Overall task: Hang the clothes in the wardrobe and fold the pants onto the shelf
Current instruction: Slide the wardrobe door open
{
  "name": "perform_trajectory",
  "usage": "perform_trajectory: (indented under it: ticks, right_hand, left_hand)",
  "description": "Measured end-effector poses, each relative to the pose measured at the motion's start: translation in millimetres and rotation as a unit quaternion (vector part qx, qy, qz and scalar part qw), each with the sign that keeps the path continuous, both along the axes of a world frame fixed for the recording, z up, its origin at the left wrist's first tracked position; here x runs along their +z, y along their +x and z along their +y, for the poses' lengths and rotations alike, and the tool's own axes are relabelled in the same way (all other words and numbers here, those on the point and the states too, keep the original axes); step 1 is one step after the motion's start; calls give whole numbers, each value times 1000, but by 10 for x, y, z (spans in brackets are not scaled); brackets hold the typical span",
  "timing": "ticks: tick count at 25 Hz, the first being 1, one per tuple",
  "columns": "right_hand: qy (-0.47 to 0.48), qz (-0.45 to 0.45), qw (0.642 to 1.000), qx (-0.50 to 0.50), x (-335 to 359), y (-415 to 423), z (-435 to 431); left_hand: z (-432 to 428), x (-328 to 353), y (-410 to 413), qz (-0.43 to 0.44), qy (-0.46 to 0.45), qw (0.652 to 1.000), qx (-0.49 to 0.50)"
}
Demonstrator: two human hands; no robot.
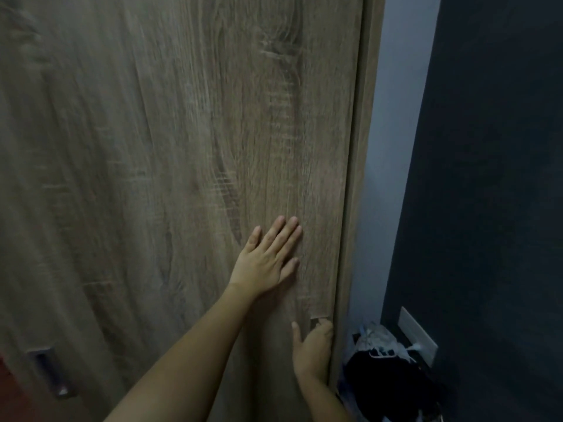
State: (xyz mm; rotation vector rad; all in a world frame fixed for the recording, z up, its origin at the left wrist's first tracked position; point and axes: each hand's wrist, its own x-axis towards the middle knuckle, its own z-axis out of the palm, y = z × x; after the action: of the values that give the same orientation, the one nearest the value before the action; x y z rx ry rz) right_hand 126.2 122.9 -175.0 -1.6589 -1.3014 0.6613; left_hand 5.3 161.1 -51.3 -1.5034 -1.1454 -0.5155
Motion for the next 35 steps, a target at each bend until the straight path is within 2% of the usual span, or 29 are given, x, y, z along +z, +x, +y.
perform_trajectory:
  ticks: [5,15,21,28,35]
  right_hand:
    - [-43,-12,998,-32,18,-125,3]
    - [-70,-76,995,-5,16,-510,-147]
    - [-81,-105,991,-7,19,-1158,-401]
    - [-64,-85,994,33,-7,-2064,-804]
    - [-74,-27,994,79,53,-3033,-1221]
  left_hand:
    - [11,0,-38,18,23,999,-13]
    - [-186,-5,-495,34,42,999,-7]
    - [-443,-6,-1167,43,34,998,16]
    - [-872,-22,-2162,32,23,999,30]
    - [-1324,-90,-3141,-3,24,998,51]
